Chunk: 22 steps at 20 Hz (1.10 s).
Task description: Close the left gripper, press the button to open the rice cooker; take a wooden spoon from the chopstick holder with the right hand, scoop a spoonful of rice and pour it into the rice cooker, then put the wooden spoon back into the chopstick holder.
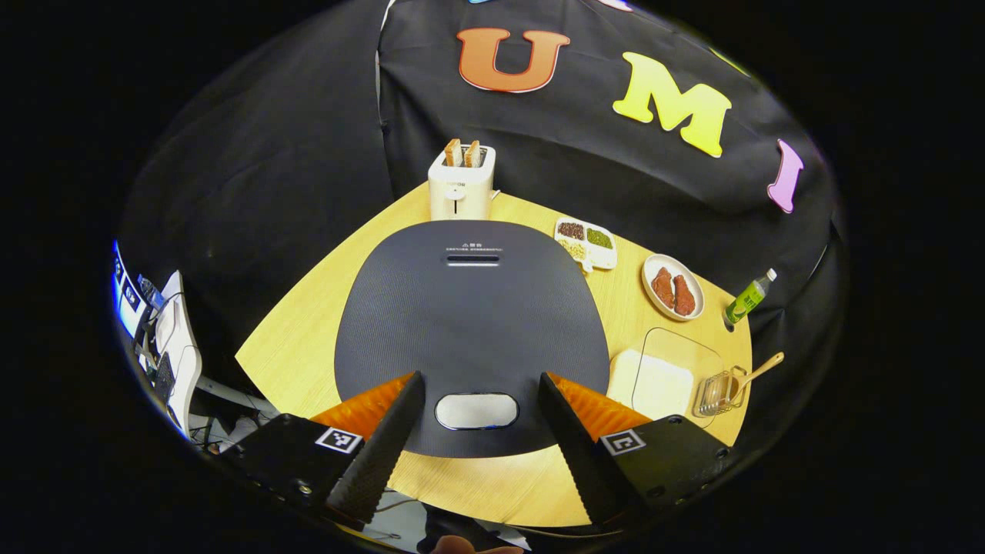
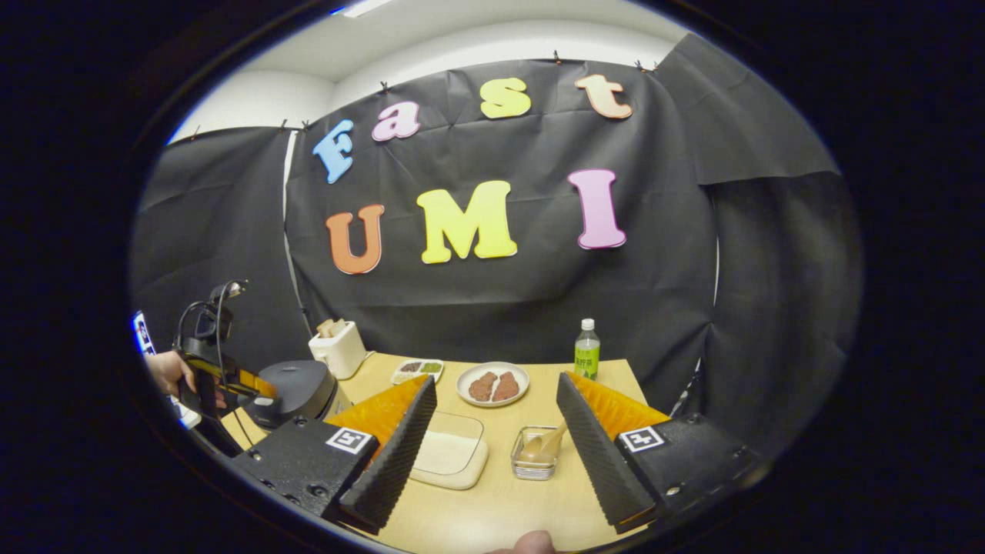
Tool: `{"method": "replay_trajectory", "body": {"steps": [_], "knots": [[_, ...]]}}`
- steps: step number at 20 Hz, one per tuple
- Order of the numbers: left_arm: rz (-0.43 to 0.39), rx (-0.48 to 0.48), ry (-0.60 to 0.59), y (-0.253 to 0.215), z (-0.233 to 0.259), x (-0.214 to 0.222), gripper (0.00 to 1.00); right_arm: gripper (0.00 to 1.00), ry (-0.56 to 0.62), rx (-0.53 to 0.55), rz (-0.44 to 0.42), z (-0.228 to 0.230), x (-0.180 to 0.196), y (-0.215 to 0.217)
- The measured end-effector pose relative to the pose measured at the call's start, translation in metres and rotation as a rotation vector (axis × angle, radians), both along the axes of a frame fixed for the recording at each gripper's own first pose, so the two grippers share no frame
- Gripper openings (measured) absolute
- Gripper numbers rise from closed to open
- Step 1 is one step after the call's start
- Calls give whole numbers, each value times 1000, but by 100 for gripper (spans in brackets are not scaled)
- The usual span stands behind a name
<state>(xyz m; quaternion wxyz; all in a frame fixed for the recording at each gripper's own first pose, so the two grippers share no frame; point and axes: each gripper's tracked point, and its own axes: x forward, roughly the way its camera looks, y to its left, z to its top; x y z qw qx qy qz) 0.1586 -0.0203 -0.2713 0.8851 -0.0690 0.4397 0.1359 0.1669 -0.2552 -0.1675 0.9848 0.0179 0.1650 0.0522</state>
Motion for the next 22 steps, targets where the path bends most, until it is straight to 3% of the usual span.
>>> {"method": "replay_trajectory", "body": {"steps": [4, 11, 12, 14, 17, 22], "knots": [[-5, 20, 38, 0, -10, -8, 98, 100, 5, 18, 16, -5, 5, 4], [9, 58, -67, -1, -6, 3, 97, 100, 19, 39, 38, -14, 16, 10], [-5, 72, -82, -2, -5, 1, 100, 99, 3, 28, 35, -9, 17, 9], [-36, 85, -108, -5, 1, -3, 96, 99, -12, 8, 40, -1, 13, 15], [-54, 54, -225, -13, 32, -10, 95, 99, -51, -21, 45, 21, -5, 31], [-128, 25, -464, -31, 114, -66, 95, 99, -141, -99, 29, 69, -66, 76]]}}
